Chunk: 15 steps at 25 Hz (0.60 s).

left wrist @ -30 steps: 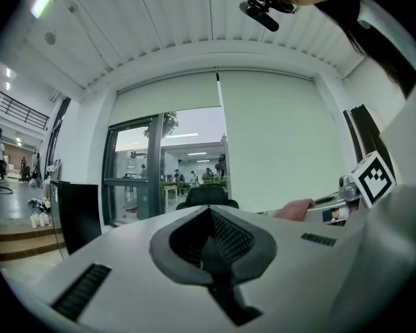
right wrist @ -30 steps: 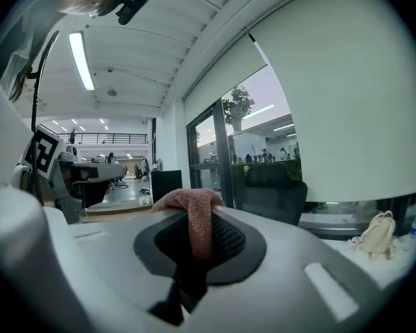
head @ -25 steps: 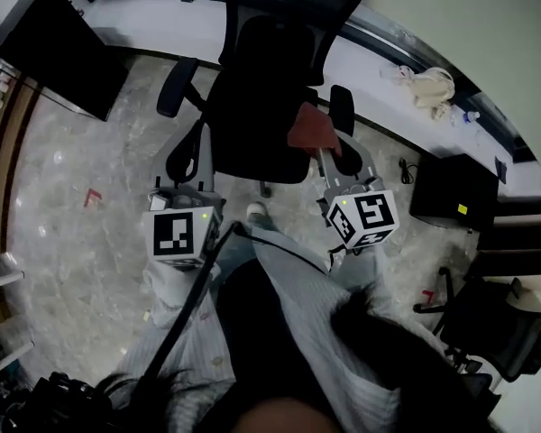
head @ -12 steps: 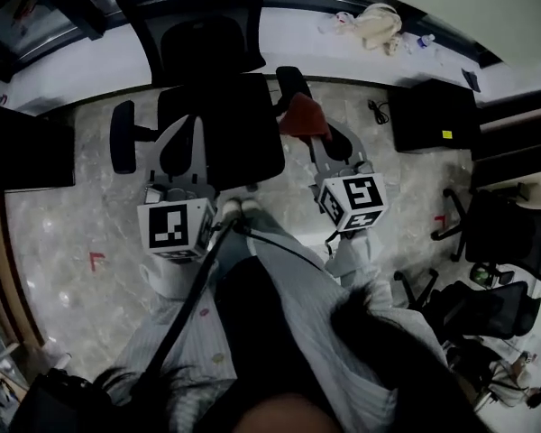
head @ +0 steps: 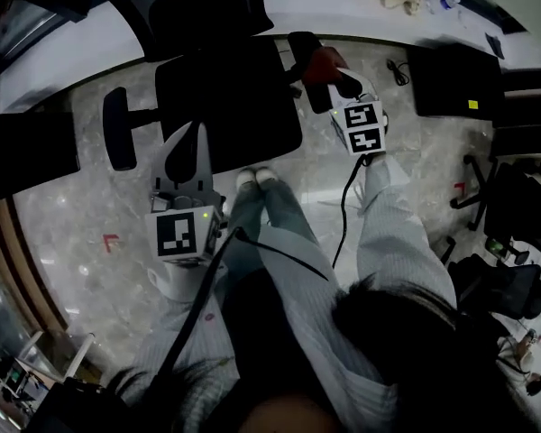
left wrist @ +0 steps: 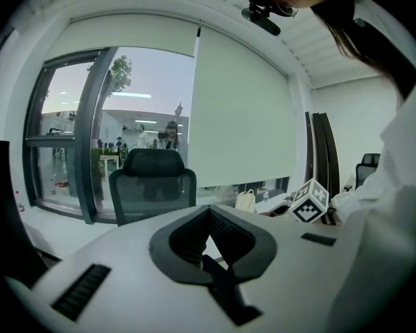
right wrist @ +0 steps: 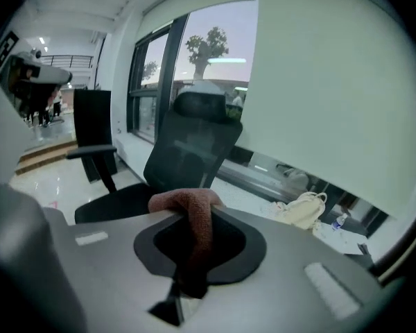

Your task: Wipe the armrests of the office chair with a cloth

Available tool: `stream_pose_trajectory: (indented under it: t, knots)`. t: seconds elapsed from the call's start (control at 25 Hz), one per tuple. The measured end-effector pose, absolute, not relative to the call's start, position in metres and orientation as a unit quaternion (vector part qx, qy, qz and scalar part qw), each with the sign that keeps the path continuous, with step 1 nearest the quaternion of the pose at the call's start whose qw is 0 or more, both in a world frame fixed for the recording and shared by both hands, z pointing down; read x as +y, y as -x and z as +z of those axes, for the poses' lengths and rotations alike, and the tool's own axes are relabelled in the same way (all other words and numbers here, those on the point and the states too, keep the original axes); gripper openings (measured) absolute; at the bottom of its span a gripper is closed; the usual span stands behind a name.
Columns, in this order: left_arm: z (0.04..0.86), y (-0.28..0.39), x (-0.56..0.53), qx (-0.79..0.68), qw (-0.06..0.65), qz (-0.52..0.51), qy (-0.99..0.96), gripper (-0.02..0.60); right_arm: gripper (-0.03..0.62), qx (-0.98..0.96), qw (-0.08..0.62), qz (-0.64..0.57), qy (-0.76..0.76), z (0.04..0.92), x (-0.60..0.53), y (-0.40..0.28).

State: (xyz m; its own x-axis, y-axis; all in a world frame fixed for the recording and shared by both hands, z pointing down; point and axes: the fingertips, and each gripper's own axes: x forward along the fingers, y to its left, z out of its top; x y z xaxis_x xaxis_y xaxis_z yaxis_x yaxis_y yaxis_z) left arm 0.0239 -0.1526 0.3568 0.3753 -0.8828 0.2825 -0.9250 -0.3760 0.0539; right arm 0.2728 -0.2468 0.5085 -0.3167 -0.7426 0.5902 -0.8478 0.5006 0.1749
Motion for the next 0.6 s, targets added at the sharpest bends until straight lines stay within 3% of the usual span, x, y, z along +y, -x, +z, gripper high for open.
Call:
stream_pose_trajectory:
  t: [0.2, 0.6]
  knots:
    - [0.398, -0.012, -0.153, -0.558, 0.137, 0.108, -0.811, 0.003, 0.028, -0.791, 0.435, 0.105, -0.417, 0.603, -0.218, -0.267]
    - [0.419, -0.017, -0.154, -0.557, 0.158, 0.104, -0.809, 0.003, 0.028, -0.8, 0.446, 0.104, -0.389, 0.614, -0.222, -0.274]
